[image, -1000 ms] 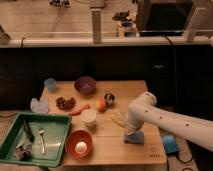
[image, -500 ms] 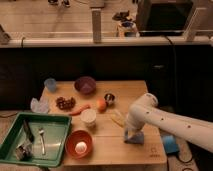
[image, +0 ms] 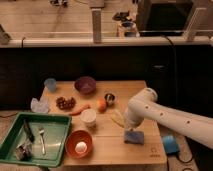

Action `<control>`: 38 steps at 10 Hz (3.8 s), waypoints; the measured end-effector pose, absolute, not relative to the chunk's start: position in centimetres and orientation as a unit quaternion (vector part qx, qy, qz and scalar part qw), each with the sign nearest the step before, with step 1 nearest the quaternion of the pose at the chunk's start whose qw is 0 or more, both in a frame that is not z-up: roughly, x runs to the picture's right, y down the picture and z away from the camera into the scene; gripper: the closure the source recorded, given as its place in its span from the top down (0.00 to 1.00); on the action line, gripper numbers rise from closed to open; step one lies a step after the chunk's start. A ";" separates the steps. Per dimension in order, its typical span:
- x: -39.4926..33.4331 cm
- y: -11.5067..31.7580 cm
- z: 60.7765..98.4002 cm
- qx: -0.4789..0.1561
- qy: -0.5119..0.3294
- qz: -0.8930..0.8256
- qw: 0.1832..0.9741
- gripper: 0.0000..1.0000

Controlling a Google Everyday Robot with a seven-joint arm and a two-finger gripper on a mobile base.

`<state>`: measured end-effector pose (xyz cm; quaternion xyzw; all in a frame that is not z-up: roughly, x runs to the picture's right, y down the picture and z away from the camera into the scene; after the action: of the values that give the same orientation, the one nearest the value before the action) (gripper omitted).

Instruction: Place sponge in tray

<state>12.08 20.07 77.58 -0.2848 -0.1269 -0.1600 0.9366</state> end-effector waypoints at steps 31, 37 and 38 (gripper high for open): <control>14.2 23.1 74.2 -0.294 -0.120 -0.159 0.935 0.17; 14.1 23.8 74.0 -0.303 -0.117 -0.160 0.932 0.31; 14.1 23.9 74.1 -0.304 -0.117 -0.160 0.932 0.39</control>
<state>14.11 23.91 74.08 -0.3039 -0.1165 -0.1599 0.9319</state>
